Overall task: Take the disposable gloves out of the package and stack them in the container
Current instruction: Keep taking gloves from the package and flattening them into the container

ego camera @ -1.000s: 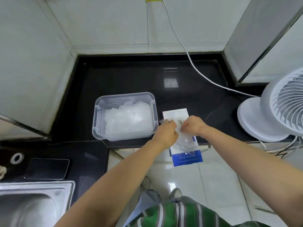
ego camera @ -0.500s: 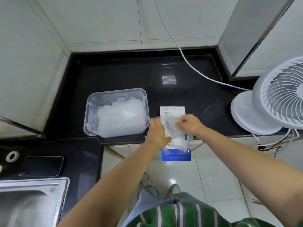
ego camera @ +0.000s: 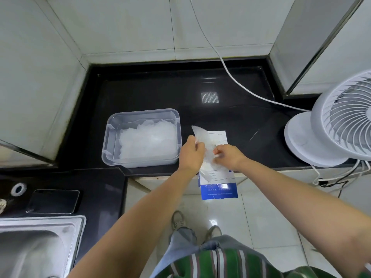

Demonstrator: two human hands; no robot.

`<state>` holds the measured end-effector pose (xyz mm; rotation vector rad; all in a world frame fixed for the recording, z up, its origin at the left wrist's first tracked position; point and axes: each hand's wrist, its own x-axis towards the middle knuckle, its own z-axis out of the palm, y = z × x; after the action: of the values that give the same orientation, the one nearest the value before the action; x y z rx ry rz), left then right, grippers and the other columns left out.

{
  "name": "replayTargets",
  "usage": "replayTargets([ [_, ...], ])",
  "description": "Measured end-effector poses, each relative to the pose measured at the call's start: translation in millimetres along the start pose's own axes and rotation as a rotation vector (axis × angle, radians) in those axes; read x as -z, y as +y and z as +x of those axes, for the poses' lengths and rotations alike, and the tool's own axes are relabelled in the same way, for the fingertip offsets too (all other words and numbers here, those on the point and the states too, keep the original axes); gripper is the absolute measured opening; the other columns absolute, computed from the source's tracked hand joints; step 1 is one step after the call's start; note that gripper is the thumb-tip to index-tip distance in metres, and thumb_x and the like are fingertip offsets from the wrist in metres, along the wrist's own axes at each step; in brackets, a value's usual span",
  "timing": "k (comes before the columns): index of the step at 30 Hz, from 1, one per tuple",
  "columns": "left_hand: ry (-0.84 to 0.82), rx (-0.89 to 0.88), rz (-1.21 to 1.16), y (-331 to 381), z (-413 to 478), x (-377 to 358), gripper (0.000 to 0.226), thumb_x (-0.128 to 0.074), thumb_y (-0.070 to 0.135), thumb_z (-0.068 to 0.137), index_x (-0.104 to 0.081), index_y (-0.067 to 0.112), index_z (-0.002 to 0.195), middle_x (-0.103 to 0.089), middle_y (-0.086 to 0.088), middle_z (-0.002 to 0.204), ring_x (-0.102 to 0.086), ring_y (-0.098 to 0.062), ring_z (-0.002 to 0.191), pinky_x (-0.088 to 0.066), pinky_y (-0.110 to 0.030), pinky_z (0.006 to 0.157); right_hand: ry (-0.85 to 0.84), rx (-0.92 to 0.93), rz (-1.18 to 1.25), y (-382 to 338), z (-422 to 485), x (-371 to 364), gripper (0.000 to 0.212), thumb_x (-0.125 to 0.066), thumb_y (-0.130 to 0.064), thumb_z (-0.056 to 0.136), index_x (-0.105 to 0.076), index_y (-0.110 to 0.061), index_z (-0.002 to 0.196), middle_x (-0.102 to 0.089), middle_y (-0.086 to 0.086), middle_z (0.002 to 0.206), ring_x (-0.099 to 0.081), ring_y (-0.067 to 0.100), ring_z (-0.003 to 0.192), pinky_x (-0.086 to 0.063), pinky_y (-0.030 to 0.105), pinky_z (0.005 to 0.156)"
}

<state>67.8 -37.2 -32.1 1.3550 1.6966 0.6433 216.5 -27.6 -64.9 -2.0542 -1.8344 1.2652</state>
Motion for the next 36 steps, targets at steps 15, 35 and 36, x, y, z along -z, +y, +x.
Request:
replayTargets([
  [15, 0.146, 0.024, -0.540, -1, 18, 76, 0.023, -0.031, 0.033, 0.105, -0.045, 0.016, 0.113, -0.059, -0.012, 0.089, -0.046, -0.005, 0.052, -0.038, -0.015, 0.042, 0.294, 0.118, 0.482, -39, 2, 30, 0.029, -0.044, -0.046, 0.099, -0.070, -0.032, 0.103, -0.059, -0.008, 0.112, -0.054, 0.009, 0.105, -0.039, 0.029, 0.090],
  [35, 0.136, 0.143, -0.373, -51, 44, 167, 0.045, -0.048, 0.053, 0.095, -0.043, 0.026, 0.130, -0.050, 0.007, 0.124, -0.052, -0.015, 0.112, -0.045, -0.025, 0.088, -0.205, 0.163, 0.548, -170, 34, 12, 0.026, -0.050, 0.004, 0.088, -0.059, -0.010, 0.067, -0.055, 0.001, 0.064, -0.051, 0.012, 0.060, -0.044, 0.018, 0.056],
  [36, 0.083, 0.155, -0.359, -49, 47, 169, 0.062, -0.048, 0.065, 0.089, -0.038, 0.028, 0.138, -0.045, 0.007, 0.133, -0.046, -0.017, 0.121, -0.041, -0.032, 0.099, -0.251, 0.172, 0.502, -175, 35, 11, 0.028, -0.049, 0.005, 0.087, -0.057, -0.010, 0.064, -0.055, 0.000, 0.062, -0.050, 0.012, 0.059, -0.042, 0.019, 0.056],
])
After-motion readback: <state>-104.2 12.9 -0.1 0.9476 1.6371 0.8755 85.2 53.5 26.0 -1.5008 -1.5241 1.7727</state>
